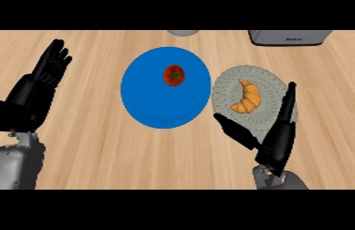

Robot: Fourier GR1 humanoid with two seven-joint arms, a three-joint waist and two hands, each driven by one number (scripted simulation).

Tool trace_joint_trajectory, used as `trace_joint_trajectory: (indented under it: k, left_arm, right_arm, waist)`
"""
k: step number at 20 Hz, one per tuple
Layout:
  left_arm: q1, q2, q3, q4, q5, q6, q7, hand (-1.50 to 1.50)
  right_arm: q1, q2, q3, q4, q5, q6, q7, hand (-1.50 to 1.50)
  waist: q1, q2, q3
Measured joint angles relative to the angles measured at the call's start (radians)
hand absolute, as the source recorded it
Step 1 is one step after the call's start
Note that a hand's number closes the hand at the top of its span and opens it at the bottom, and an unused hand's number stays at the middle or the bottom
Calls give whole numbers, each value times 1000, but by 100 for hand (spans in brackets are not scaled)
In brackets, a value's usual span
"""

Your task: Pick the tomato from the placemat and place it in the plate

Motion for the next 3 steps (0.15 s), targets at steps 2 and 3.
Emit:
trace_joint_trajectory:
  k: [2, 3]
  left_arm:
    - [12, -8, -6, -12, -5, 1, 3, 0]
    - [10, -4, 2, -4, 3, -6, -4, 0]
  right_arm:
    - [67, -29, 3, -68, 5, 15, -12, -150]
    - [97, -40, 0, -86, 7, 17, -23, -150]
  waist:
    - [2, 1, 0]
    - [2, 1, 0]
